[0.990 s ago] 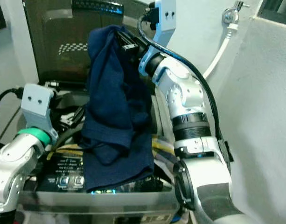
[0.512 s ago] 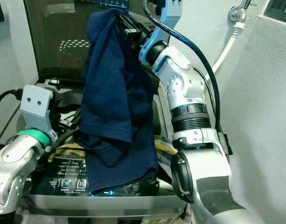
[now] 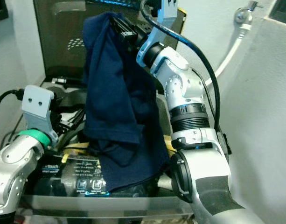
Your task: Clothes washing
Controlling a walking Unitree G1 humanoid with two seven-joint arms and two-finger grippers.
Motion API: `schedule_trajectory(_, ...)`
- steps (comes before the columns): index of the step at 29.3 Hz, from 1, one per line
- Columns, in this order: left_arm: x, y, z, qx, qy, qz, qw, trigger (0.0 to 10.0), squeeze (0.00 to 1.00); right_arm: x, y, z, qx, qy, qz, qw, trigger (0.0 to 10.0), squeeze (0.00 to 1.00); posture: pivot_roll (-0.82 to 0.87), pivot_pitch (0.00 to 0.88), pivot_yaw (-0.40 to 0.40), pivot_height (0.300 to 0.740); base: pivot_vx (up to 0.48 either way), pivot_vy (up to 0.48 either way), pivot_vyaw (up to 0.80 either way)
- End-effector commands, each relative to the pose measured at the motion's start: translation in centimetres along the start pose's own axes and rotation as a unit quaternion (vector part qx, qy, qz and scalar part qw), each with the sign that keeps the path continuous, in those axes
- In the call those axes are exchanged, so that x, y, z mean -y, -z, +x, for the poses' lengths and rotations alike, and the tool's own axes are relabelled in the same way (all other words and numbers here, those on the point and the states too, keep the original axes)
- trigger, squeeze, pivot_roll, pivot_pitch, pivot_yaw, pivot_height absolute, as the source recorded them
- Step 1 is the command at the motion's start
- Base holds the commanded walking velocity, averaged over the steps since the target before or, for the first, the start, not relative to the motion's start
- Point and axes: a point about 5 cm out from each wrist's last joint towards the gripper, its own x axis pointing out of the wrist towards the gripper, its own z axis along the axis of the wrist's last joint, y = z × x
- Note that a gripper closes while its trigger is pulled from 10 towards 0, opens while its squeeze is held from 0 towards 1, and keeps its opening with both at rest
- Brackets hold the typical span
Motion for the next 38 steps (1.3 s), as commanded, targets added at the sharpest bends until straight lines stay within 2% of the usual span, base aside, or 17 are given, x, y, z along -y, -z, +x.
schedule_trajectory(1, 0.4, 0.2, -0.1, -0.003, 0.015, 0.001, 1.000, 10.0, 0.00, 0.5, -4.7, 0.3, 0.109, 0.025, 0.000, 0.994, 10.0, 0.00, 0.08, 0.000, -0.061, 0.740, 0.000, 0.000, 0.00)
schedule_trajectory(5, 0.5, 0.3, -0.2, -0.004, 0.022, 0.005, 1.000, 10.0, 0.00, 0.7, -5.6, 0.4, 0.126, 0.033, 0.002, 0.992, 10.0, 0.00, 0.08, 0.000, -0.061, 0.740, 0.000, 0.000, 0.00)
schedule_trajectory(8, 0.9, 0.3, -0.3, -0.008, 0.045, 0.024, 0.999, 10.0, 0.00, 0.2, -4.4, 1.2, 0.063, 0.006, -0.033, 0.997, 10.0, 0.00, 0.08, 0.000, -0.058, 0.740, 0.000, 0.000, 0.00)
schedule_trajectory(17, 0.9, 0.4, -0.5, -0.013, 0.057, 0.040, 0.997, 10.0, 0.00, -0.2, -2.8, 2.0, 0.028, 0.005, -0.062, 0.998, 10.0, 0.00, 0.10, 0.000, -0.054, 0.740, 0.000, 0.000, 0.00)
schedule_trajectory(19, 0.9, 0.4, -0.6, -0.014, 0.059, 0.040, 0.997, 10.0, 0.00, -0.2, -0.2, 1.6, -0.046, -0.012, -0.101, 0.994, 10.0, 0.00, 0.10, 0.000, -0.048, 0.740, 0.000, 0.000, 0.00)
schedule_trajectory(20, 1.0, 0.3, -0.6, -0.014, 0.066, 0.040, 0.997, 10.0, 0.00, 0.1, 2.8, 0.9, -0.130, -0.025, -0.142, 0.981, 10.0, 0.00, 0.09, 0.000, -0.043, 0.740, 0.000, 0.000, 0.00)
schedule_trajectory(21, 1.0, 0.3, -0.6, -0.014, 0.066, 0.040, 0.997, 10.0, 0.00, 0.1, 2.8, 0.9, -0.130, -0.025, -0.142, 0.981, 10.0, 0.00, 0.09, 0.000, -0.043, 0.740, 0.000, 0.000, 0.00)
schedule_trajectory(23, 1.2, 0.3, -0.5, -0.013, 0.079, 0.041, 0.996, 10.0, 0.00, 0.7, 6.6, -0.4, -0.227, -0.019, -0.160, 0.960, 10.0, 0.00, 0.09, 0.000, -0.041, 0.740, 0.000, 0.000, 0.00)
schedule_trajectory(28, 1.2, 0.3, -0.5, -0.013, 0.081, 0.042, 0.996, 10.0, 0.00, 0.9, 7.3, -0.7, -0.248, -0.017, -0.162, 0.955, 10.0, 0.00, 0.09, 0.000, -0.041, 0.740, 0.000, 0.000, 0.00)
schedule_trajectory(29, 1.2, 0.3, -0.5, -0.012, 0.084, 0.042, 0.995, 10.0, 0.00, 0.9, 8.3, -1.1, -0.278, -0.026, -0.175, 0.944, 10.0, 0.00, 0.09, 0.000, -0.043, 0.740, 0.000, 0.000, 0.00)
schedule_trajectory(30, 1.3, 0.3, -0.6, -0.012, 0.091, 0.041, 0.995, 10.0, 0.00, 1.0, 9.3, -1.6, -0.314, -0.040, -0.193, 0.929, 10.0, 0.05, 0.09, 0.000, -0.044, 0.740, 0.000, 0.000, 0.00)
schedule_trajectory(31, 1.4, 0.3, -0.7, -0.012, 0.100, 0.038, 0.994, 10.0, 0.00, 1.1, 10.2, -2.2, -0.347, -0.055, -0.210, 0.913, 10.0, 0.40, 0.10, 0.000, -0.043, 0.740, 0.000, 0.000, 0.00)
schedule_trajectory(32, 1.4, 0.3, -0.7, -0.012, 0.100, 0.038, 0.994, 10.0, 0.00, 1.1, 10.2, -2.2, -0.347, -0.055, -0.210, 0.913, 10.0, 0.40, 0.10, 0.000, -0.043, 0.740, 0.000, 0.000, 0.00)
schedule_trajectory(33, 1.5, 0.4, -0.9, -0.014, 0.110, 0.035, 0.993, 10.0, 0.00, 1.3, 10.8, -2.7, -0.369, -0.062, -0.222, 0.901, 10.0, 0.71, 0.10, 0.000, -0.044, 0.740, 0.000, 0.000, 0.00)
schedule_trajectory(34, 1.5, 0.4, -0.9, -0.014, 0.110, 0.035, 0.993, 10.0, 0.00, 1.3, 10.8, -2.7, -0.369, -0.062, -0.222, 0.901, 10.0, 0.71, 0.10, 0.000, -0.044, 0.740, 0.000, 0.000, 0.00)
schedule_trajectory(35, 1.6, 0.4, -1.0, -0.014, 0.119, 0.031, 0.992, 10.0, 0.00, 1.5, 11.0, -3.1, -0.381, -0.063, -0.228, 0.894, 10.0, 1.00, 0.10, 0.000, -0.044, 0.740, 0.000, 0.000, 0.00)
schedule_trajectory(38, 1.7, 0.4, -1.1, -0.015, 0.127, 0.031, 0.991, 10.0, 0.00, 1.8, 11.2, -3.3, -0.388, -0.061, -0.229, 0.891, 10.0, 1.00, 0.10, 0.000, -0.041, 0.740, 0.000, 0.000, 0.00)
